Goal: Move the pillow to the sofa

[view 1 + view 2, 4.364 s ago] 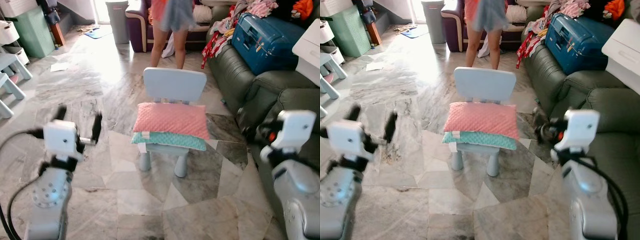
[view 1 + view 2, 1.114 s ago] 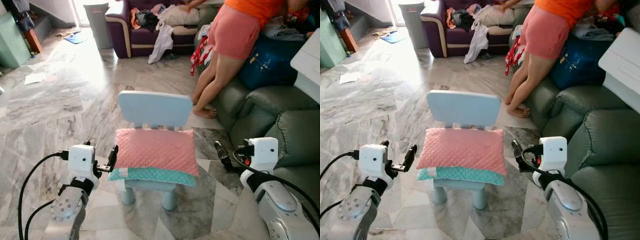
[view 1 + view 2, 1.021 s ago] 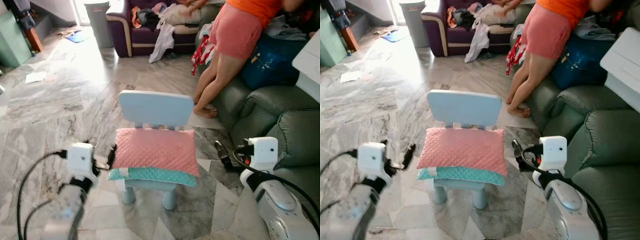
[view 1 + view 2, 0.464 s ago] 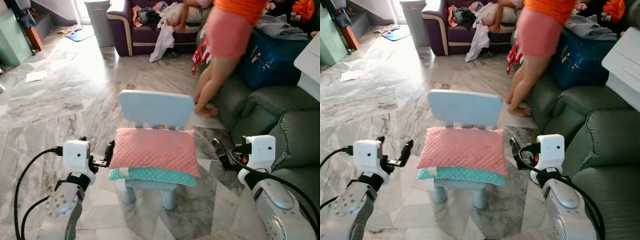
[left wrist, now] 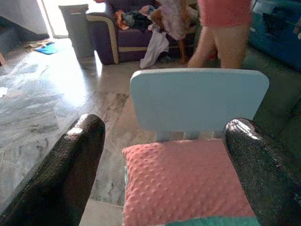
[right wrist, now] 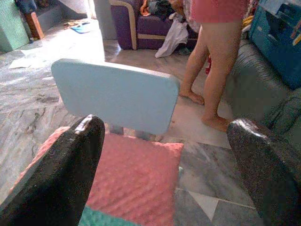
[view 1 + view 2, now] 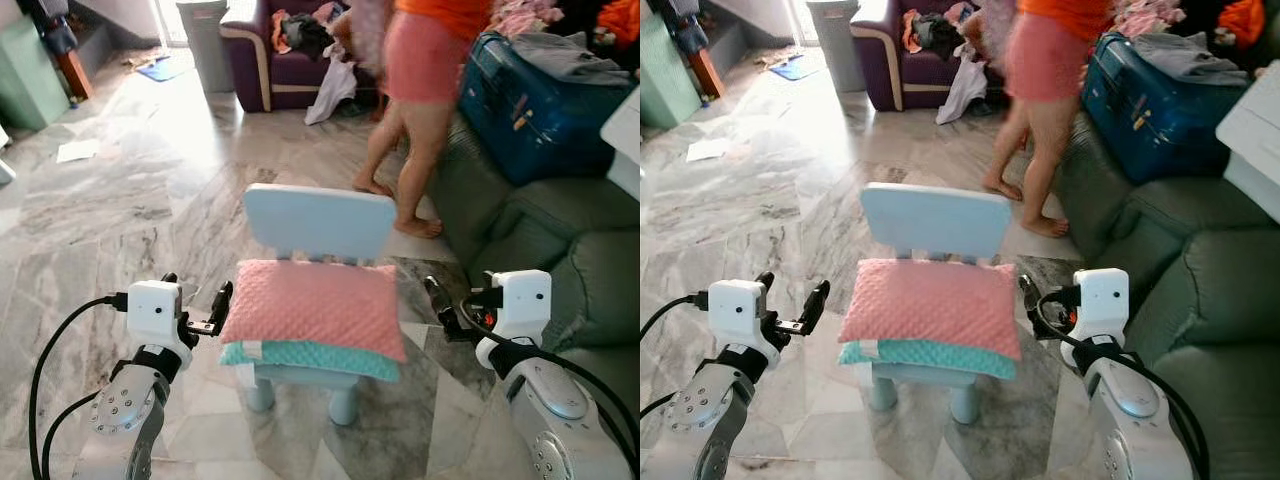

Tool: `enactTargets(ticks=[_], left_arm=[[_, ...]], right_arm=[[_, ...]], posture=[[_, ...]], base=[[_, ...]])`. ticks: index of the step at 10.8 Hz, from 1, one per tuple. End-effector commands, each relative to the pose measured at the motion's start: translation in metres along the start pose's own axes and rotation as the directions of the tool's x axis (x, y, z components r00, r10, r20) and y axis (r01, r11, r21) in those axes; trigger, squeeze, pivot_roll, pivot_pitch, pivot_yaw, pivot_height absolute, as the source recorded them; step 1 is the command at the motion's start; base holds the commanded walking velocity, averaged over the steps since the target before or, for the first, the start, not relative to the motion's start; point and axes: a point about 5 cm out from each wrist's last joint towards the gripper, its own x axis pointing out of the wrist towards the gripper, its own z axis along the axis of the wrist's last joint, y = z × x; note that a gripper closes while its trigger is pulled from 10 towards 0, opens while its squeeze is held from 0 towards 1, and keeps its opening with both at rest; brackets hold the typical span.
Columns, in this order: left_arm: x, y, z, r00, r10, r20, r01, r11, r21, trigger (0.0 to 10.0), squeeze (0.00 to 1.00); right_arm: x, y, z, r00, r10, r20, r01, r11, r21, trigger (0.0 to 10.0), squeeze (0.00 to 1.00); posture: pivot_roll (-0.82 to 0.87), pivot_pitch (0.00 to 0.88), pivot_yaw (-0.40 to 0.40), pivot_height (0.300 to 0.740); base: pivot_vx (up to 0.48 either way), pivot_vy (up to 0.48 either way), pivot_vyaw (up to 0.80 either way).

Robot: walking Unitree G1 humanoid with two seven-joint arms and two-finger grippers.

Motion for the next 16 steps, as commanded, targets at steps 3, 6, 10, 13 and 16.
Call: enactTargets(ticks=[3, 6, 10, 13, 16], left_arm=[[-0.003, -0.002, -0.002, 1.0, -0.008, -0.014, 0.008, 1.0, 0.001, 10.0, 0.0], [-0.004, -0.003, -0.003, 1.0, -0.02, -0.021, 0.02, 1.0, 0.002, 10.0, 0.0], [-0.005, -0.005, -0.004, 0.999, -0.028, -0.027, 0.028, 1.0, -0.006, 10.0, 0.0], [-0.006, -0.008, -0.007, 0.999, -0.03, -0.036, 0.03, 1.0, -0.01, 10.0, 0.0], [-0.007, -0.006, -0.019, 0.995, -0.01, -0.1, 0.01, 1.0, -0.008, 10.0, 0.0]], right_arm=[[-0.002, 0.001, 0.005, 1.0, 0.005, 0.022, -0.004, 1.0, -0.017, 10.0, 0.0], [-0.003, 0.001, 0.005, 1.0, 0.005, 0.023, -0.005, 1.0, -0.017, 10.0, 0.0], [-0.003, 0.002, 0.005, 1.0, 0.006, 0.021, -0.006, 1.0, -0.017, 10.0, 0.0], [-0.004, 0.003, 0.003, 1.0, 0.007, 0.015, -0.007, 1.0, -0.014, 10.0, 0.0], [-0.005, 0.004, -0.003, 1.0, 0.006, -0.028, -0.006, 1.0, 0.01, 10.0, 0.0]], posture=[[-0.19, 0.093, 0.004, 0.74], [-0.19, 0.097, 0.005, 0.74], [-0.19, 0.101, 0.006, 0.74], [-0.19, 0.102, 0.007, 0.74], [-0.2, 0.109, 0.003, 0.74]], base=[[0.308, 0.0, 0.0], [0.307, 0.0, 0.0], [0.325, 0.0, 0.0], [0.0, 0.0, 0.0], [0.0, 0.0, 0.0]])
